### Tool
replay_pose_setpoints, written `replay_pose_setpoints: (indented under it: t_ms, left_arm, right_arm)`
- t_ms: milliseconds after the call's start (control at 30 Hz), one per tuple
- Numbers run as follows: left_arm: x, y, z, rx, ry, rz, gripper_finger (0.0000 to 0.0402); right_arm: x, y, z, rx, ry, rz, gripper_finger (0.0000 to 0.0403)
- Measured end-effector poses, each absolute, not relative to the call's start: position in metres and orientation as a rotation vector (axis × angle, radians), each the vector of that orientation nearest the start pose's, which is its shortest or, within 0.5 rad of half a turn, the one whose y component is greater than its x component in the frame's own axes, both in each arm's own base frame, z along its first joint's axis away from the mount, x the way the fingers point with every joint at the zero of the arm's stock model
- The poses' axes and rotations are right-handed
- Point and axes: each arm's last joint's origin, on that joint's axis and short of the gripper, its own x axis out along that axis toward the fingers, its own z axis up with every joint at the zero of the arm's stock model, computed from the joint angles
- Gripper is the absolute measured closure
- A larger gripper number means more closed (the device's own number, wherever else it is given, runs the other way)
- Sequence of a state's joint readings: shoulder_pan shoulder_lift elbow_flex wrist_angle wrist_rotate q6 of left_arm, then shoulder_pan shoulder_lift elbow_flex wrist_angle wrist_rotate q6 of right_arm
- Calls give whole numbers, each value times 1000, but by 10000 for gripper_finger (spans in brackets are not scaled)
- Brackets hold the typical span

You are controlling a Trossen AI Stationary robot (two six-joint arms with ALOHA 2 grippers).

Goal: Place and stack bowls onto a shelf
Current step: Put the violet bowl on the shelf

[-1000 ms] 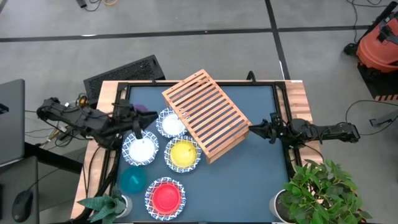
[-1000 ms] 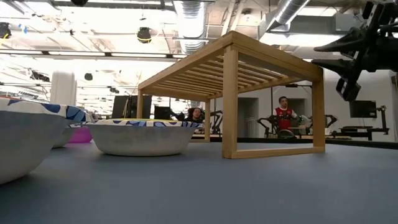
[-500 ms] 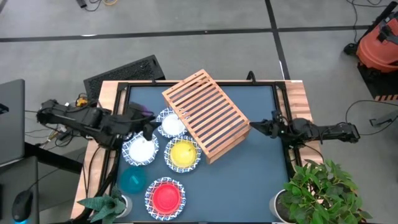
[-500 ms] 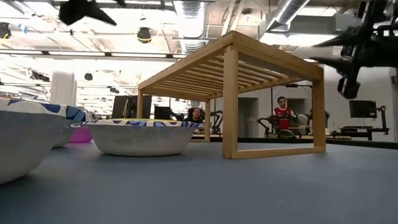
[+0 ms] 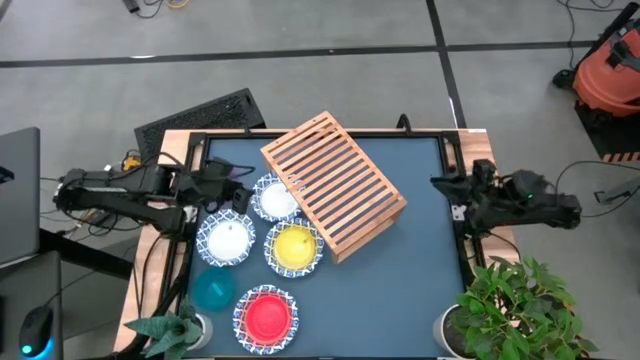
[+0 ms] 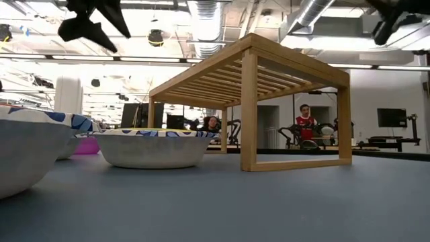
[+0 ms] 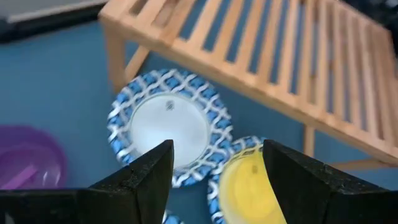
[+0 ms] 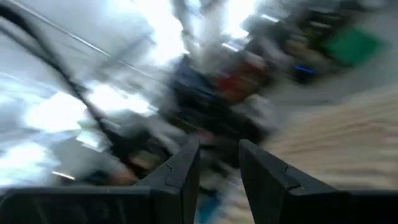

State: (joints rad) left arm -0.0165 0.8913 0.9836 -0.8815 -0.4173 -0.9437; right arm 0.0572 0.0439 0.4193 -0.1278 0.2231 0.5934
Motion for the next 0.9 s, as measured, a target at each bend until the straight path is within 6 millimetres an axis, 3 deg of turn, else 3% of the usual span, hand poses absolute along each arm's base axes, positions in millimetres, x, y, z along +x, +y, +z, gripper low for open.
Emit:
replay_pose_setpoints:
  t_ms: [133,333,633,900]
  left_arm:
    - [156,20,318,-754,607,753,170]
    - [151,35,301,-699,821,888,170]
    - [173,56,275,-585,1068,963,170]
    - [192,80,245,-499,1287,982,170]
  right_arm:
    - [46,-8,298,561,-79,-321,265]
    - [51,-10,307,508,127,-475,265]
    - [73,-9,300,496,254,-518,265]
    - [78,-9,298,531,281,-536,265]
